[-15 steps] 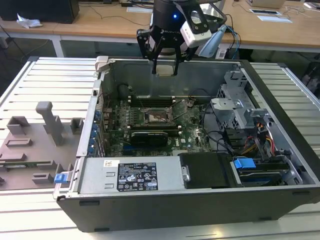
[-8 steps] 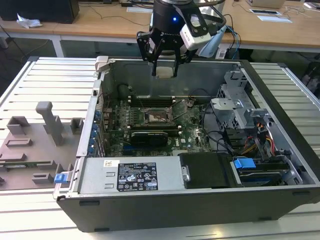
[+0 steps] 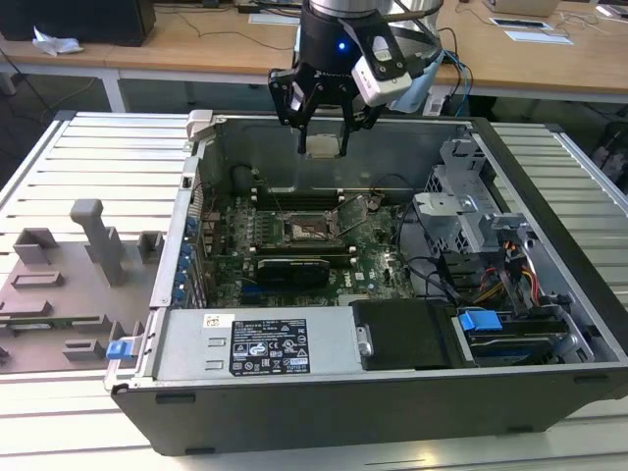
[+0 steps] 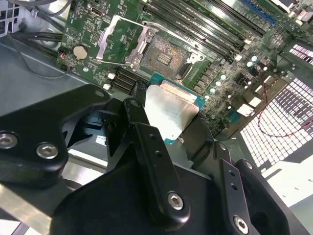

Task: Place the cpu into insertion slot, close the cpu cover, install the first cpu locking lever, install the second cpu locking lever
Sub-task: 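Place the cpu into insertion slot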

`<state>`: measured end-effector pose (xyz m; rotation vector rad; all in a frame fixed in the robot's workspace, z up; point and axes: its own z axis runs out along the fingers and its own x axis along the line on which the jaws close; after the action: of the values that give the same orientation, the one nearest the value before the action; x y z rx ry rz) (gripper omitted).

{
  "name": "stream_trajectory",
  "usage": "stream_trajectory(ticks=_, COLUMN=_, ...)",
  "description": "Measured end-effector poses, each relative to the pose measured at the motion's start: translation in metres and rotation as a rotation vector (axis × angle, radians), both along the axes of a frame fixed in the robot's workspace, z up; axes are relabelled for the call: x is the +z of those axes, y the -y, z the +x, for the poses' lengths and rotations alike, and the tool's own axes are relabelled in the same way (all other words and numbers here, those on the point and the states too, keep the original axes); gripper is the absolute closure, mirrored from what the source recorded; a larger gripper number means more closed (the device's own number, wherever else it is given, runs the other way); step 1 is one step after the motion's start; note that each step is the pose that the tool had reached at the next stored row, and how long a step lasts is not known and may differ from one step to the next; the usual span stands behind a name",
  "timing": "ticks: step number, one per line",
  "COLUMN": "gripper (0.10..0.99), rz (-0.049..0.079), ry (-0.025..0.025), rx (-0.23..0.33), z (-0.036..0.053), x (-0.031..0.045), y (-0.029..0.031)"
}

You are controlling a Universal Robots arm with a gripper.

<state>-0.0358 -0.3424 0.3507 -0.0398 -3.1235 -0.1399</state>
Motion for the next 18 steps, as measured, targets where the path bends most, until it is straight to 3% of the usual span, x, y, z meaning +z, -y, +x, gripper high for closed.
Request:
stream_trajectory(ticks=12, gripper=0.541, rz=-0.002, ry=0.0, rx=0.0, z=0.0, x=-0.0175, y=0.0)
stream_trajectory(ticks=18, gripper=0.541, rz=-0.011, ry=0.0, rx=0.0, z=0.0, x=-0.0243, y=-0.0006)
